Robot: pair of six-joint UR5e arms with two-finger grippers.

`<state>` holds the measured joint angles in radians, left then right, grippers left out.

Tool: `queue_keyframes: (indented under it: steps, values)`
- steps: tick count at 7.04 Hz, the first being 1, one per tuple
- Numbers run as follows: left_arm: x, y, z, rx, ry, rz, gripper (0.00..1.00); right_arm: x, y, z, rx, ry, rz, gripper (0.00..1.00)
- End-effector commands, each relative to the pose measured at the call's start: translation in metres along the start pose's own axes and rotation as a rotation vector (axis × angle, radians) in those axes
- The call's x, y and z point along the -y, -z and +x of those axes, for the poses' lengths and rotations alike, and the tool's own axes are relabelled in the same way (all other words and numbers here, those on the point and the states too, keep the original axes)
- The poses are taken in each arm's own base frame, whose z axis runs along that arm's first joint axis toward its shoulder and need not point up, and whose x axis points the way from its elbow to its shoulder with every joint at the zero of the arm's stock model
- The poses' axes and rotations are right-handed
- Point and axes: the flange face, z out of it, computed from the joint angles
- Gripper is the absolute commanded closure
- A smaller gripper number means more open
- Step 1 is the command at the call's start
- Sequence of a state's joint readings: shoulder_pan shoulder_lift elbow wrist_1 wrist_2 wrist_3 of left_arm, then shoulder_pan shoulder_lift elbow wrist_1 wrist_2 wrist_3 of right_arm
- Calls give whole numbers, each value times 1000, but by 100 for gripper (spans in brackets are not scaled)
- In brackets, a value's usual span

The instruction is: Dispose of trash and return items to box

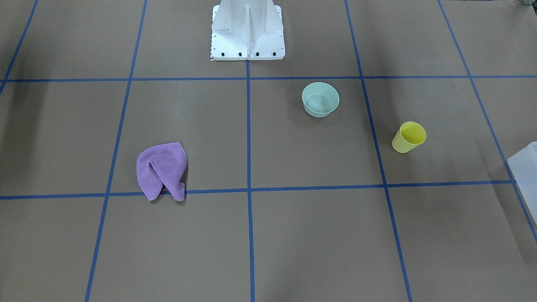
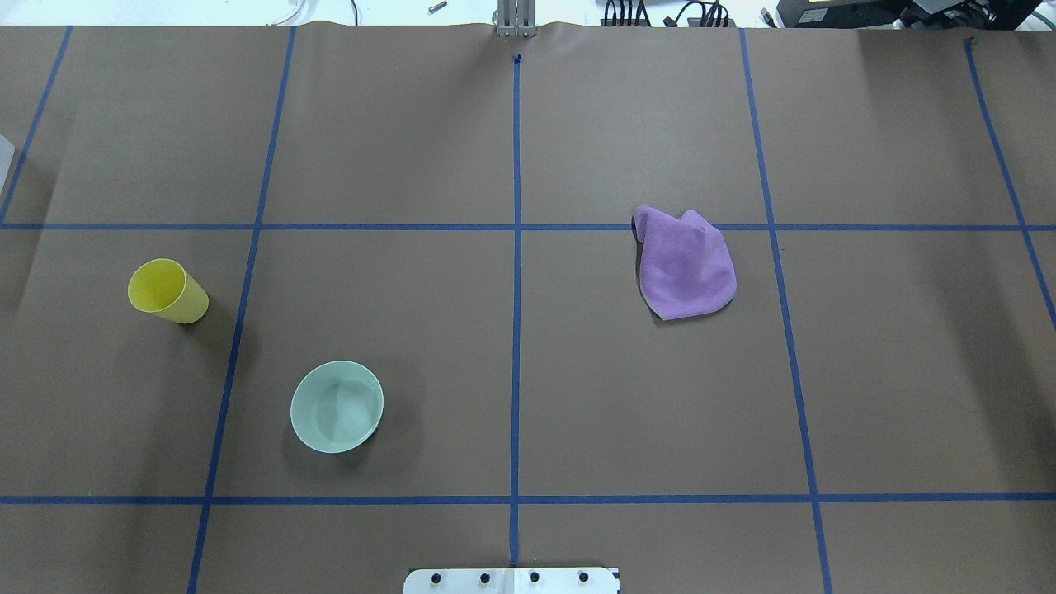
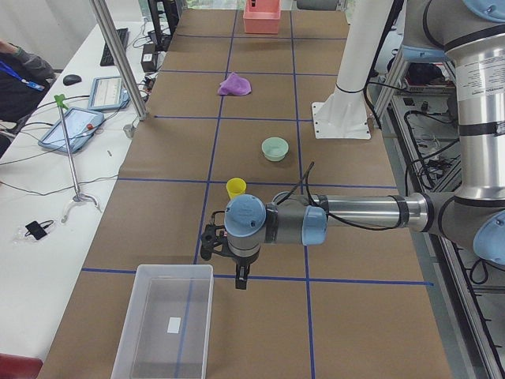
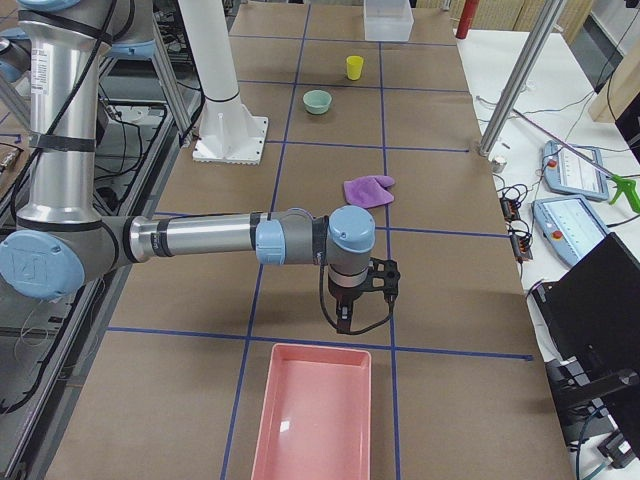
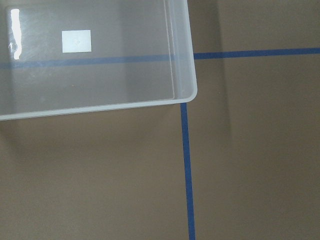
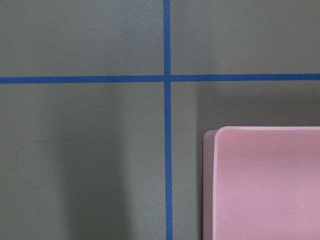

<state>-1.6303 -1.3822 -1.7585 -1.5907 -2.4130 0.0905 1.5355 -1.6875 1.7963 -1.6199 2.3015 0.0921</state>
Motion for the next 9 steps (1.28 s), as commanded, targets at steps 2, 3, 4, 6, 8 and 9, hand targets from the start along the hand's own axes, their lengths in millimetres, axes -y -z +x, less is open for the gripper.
queue_keyframes:
  steps: [2,3,4,6,8,9]
  values:
    - [2,8,3,20,-15,19,1,1,0,-2,0,2,-1,0]
    - [9,12,6,22,-25,30,1,3,0,-4,0,7,1,0]
    - [14,16,11,19,-34,41,1,6,-3,-11,-1,18,-6,0]
    - [67,36,36,-1,-95,94,1,17,-4,-29,1,24,-6,0]
    - [70,42,50,-30,-181,148,1,33,-2,-54,5,30,1,0]
    - [76,27,70,-42,-225,148,1,42,-1,-76,10,24,4,0]
